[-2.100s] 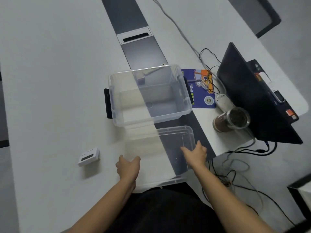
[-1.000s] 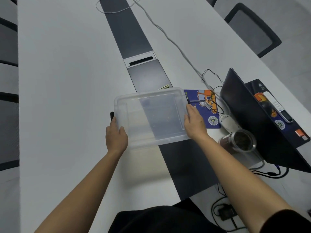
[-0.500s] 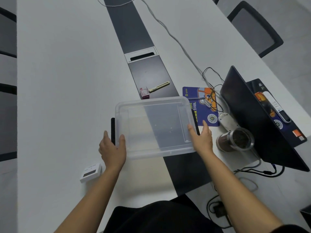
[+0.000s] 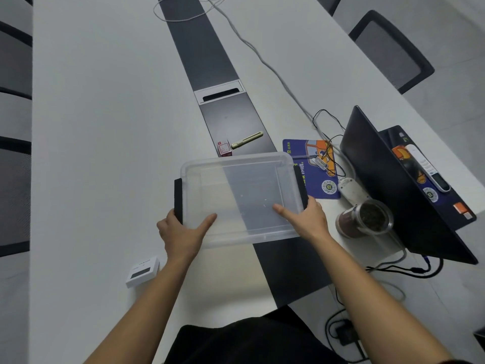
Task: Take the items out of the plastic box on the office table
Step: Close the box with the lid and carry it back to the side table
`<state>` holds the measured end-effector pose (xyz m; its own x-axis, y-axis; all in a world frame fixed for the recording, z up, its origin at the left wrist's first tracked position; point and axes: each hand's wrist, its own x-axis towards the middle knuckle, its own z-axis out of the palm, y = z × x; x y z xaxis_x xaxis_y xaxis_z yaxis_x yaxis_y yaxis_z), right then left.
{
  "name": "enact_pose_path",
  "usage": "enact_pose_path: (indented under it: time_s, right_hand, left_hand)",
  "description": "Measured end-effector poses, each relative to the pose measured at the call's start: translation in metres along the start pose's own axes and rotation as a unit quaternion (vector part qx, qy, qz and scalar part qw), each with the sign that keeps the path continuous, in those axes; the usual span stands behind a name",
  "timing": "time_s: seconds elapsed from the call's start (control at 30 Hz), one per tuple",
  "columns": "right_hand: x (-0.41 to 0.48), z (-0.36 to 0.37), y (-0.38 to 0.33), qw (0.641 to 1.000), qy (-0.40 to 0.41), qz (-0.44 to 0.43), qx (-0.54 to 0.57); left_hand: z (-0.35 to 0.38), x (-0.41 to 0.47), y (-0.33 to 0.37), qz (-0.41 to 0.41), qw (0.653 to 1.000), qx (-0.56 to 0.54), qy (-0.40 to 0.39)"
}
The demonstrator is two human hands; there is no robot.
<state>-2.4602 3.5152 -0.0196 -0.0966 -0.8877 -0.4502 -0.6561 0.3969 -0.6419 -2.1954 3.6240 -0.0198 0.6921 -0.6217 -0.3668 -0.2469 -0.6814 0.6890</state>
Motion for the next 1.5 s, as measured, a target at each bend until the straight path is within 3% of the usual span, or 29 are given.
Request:
enact_pose_path:
  time_s: [0.17,0.43,0.73,1.13,1.5]
  right_hand:
    - [-0.006,0.005,0.001,0.999,0.035,-0.022,-0.008]
    - [-0.009,0.01,0.007,0.992,0.088,-0.075,-0.04]
    - [-0.009,0.012,0.01,0.987,0.1,-0.103,-0.066]
    - [0.002,0.006,0.002,0.997,0.014,-0.063,-0.036]
    - [-0.035,-0.013,-0.006,0.986,0.023,-0.149,0.07]
  left_hand:
    - [0.008,-0.002,-0.006,0.033,0.999,-0.028,-0.02]
    - [0.013,-0.005,-0.007,0.064,0.997,-0.02,0.03]
    - [0.014,-0.005,-0.012,0.078,0.997,-0.001,0.025]
    - [0.012,-0.013,0.003,0.052,0.999,0.004,0.01]
    - [-0.023,-0.069,0.013,0.025,0.988,-0.114,0.105]
